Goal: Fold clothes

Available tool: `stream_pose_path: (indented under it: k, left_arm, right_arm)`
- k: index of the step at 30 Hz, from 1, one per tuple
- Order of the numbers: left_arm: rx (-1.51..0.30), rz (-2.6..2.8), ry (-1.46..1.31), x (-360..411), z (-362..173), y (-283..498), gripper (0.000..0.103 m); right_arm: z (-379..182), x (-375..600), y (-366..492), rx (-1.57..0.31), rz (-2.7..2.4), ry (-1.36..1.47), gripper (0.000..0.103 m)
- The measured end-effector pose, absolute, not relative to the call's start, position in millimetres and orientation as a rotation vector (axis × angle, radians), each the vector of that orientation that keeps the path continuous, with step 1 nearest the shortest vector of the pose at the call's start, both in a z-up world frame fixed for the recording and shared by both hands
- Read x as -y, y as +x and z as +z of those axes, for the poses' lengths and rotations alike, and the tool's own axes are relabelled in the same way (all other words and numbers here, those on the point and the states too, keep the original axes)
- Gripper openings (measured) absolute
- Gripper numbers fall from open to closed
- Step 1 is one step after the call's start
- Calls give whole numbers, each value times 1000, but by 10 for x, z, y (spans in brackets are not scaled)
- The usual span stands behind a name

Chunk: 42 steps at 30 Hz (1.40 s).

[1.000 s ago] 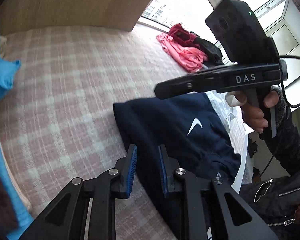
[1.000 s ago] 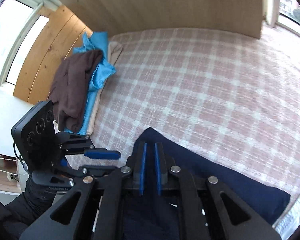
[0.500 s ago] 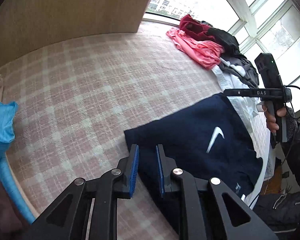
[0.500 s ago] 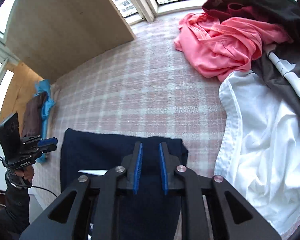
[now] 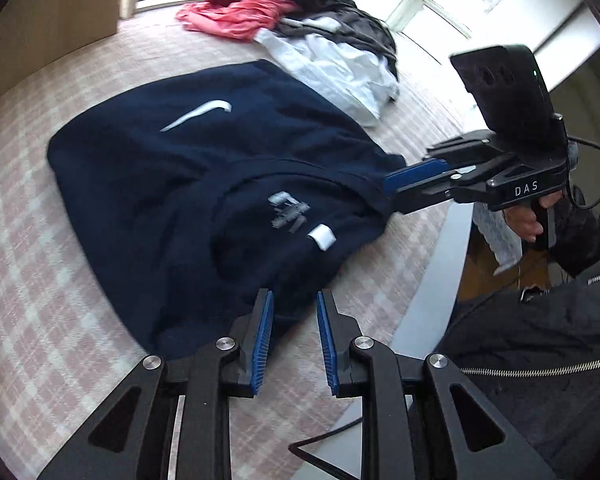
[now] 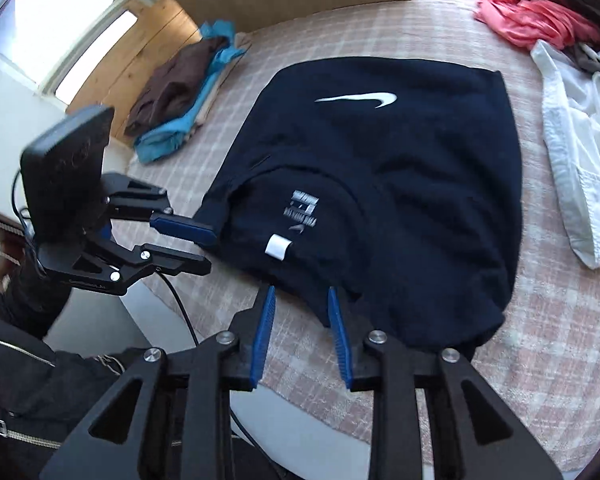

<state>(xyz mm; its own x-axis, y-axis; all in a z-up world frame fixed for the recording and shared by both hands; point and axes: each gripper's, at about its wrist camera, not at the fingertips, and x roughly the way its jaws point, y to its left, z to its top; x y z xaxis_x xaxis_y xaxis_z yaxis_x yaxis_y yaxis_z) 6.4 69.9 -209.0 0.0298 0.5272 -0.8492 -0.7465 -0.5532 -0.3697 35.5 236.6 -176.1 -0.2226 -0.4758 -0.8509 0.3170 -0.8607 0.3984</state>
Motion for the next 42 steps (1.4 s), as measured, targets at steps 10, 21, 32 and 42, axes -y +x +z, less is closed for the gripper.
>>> stream_pose_path:
  k: [10,21,32,42]
  left_arm:
    - [-670,1619,-1310,-1027,-2320,146,25]
    - [-583,1539,-1355,-850,-2227,-89,8]
    - [-568,1485,-1386,-802,-2169,-61,9]
    - [-329,1597,-1398,-643,-2272,-367,22]
  right_arm:
    - [-1965,-1875,356,-327,-2115,1532,34]
    - [-1855,-2091,104,-203,-2000,1599,7]
    - [-1990,-2010,-77,-164,-1956,1635,8]
    - [-1918,-2563,-278,117,-2020,1679,50]
